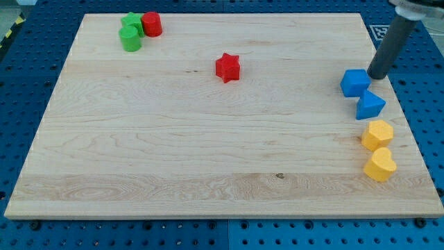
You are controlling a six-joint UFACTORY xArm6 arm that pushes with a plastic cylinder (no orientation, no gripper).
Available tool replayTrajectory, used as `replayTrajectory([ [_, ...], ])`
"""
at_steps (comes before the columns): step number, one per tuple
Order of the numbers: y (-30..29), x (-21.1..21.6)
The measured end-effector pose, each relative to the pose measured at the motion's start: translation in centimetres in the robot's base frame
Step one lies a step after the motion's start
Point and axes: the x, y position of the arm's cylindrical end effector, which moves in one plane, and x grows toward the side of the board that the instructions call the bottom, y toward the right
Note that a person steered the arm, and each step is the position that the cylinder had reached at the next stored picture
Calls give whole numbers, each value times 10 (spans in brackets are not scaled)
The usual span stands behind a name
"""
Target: Move the red star top of the blue cube
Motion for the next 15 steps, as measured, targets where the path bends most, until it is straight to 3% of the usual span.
replayTrajectory([
  [1,-45,-41],
  [2,-127,-42],
  [3,-179,-6],
  [4,-193,40],
  [6,-297,38],
  [7,-303,28],
  [9,-246,6],
  [11,-291,-32],
  [12,-267,-42],
  [13,-242,-39],
  [15,-256,-5],
])
